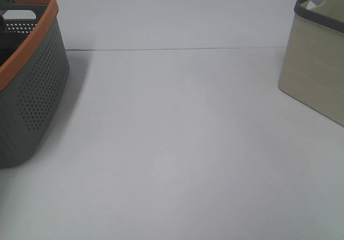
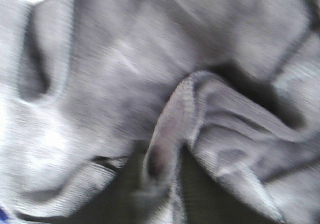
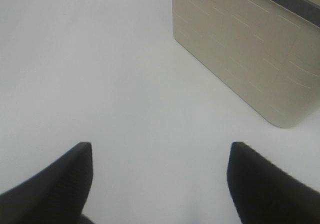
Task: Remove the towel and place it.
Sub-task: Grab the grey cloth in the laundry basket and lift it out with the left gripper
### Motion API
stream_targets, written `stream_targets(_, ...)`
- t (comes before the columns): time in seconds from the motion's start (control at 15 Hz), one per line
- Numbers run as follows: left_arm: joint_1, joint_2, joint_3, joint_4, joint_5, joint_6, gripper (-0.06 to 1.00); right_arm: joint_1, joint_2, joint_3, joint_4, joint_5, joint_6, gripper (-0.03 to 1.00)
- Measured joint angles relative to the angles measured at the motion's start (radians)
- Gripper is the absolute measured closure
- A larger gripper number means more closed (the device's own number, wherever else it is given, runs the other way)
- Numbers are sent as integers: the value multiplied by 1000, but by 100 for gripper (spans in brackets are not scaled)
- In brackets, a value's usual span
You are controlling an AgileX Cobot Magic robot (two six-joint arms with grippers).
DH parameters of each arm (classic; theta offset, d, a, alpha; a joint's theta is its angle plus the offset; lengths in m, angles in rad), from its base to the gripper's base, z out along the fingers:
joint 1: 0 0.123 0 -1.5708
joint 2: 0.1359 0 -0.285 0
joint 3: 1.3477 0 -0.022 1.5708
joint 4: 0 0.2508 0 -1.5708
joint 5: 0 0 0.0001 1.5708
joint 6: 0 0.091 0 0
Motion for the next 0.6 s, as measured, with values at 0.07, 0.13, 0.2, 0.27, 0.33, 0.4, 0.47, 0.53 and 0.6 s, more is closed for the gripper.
stream_targets(0.07,0,0,0,-10,-6,0,94,0,0,0,0,0,0,30)
stream_targets(0.13,0,0,0,-26,-11,1,94,0,0,0,0,0,0,30)
stream_targets(0.2,0,0,0,-46,-16,-1,94,0,0,0,0,0,0,30)
stream_targets(0.27,0,0,0,-73,-19,-11,94,0,0,0,0,0,0,30)
stream_targets(0.33,0,0,0,-86,-24,-33,94,0,0,0,0,0,0,30)
stream_targets(0.4,0,0,0,-89,-29,-51,94,0,0,0,0,0,0,30)
stream_targets(0.47,0,0,0,-93,-37,-93,94,0,0,0,0,0,0,30)
stream_targets(0.53,0,-7,0,-94,-39,-129,94,0,0,0,0,0,0,30)
stream_targets(0.6,0,-21,0,-108,-38,-167,94,0,0,0,0,0,0,30)
